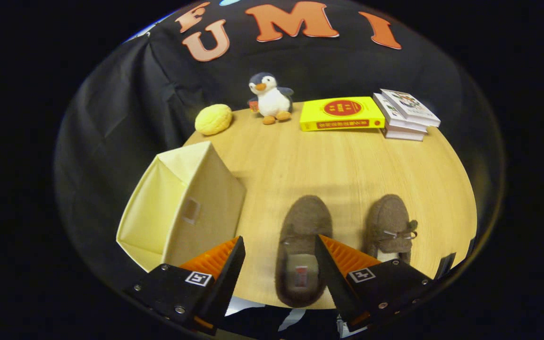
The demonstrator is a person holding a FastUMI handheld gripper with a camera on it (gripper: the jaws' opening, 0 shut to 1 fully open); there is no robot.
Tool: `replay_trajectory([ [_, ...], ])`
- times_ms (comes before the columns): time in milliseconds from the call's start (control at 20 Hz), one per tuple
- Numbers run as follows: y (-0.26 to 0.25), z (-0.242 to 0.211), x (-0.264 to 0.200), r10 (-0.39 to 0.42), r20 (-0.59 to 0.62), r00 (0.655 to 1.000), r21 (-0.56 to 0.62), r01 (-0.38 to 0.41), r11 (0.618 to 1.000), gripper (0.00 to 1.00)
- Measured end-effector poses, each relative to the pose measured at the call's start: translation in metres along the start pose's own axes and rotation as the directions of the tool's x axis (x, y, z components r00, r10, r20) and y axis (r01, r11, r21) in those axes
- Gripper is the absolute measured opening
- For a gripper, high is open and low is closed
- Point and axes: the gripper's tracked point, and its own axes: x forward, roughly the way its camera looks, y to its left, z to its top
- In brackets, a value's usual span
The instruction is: Open the storage box then place both shoes into the box .Put the left shoe in first, then the right shoe, with the right side of both shoes facing outward in a uniform manner.
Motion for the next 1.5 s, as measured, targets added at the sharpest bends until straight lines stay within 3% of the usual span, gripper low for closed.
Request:
replay_trajectory([
  [150,-0.03,-0.028,0.017,-0.044,-0.047,0.998,-0.001,0.044,0.999,0.85],
  [300,-0.036,-0.048,0.036,-0.021,-0.08,0.997,-0.006,0.02,1.0,0.77],
  [650,-0.063,-0.04,0.074,-0.123,-0.019,0.992,-0.029,0.123,0.992,0.54],
  [950,-0.056,-0.035,0.085,-0.113,-0.014,0.993,0.025,0.114,0.993,0.25],
  [1000,-0.057,-0.034,0.084,-0.117,-0.021,0.993,0.029,0.118,0.993,0.15],
  [1100,-0.053,-0.034,0.079,-0.109,-0.043,0.993,0.067,0.112,0.991,0.05],
  [1300,-0.038,-0.014,0.051,-0.098,-0.045,0.994,0.099,0.102,0.99,0.04],
  [1500,0.0,0.033,0.005,-0.079,0.012,0.997,0.089,0.078,0.993,0.04],
])
